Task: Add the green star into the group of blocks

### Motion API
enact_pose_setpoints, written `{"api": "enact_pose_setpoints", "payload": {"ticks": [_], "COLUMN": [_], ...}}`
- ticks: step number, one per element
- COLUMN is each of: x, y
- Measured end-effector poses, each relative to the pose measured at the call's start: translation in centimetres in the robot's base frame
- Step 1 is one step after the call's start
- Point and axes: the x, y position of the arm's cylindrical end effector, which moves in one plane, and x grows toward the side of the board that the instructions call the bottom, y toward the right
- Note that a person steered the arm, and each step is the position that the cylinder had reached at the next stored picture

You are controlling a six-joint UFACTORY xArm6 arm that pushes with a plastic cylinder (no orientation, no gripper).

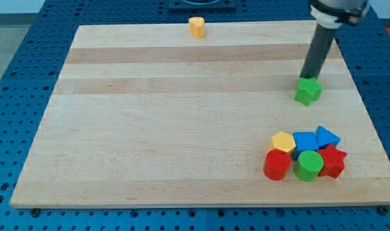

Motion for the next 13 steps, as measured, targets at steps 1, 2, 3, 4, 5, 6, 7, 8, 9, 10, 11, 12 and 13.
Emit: {"api": "enact_pose_setpoints", "payload": {"ticks": [1,2,3,4,5,6,7,8,9,10,11,12,13], "x": [3.2,2.8,1.5,2.6,5.3,6.1,6.1,6.2,6.5,6.5,6.5,6.9,6.8], "y": [-2.4,-3.4,-2.8,-3.5,-3.5,-3.5,-3.5,-3.5,-3.5,-3.5,-3.5,-3.5,-3.5]}}
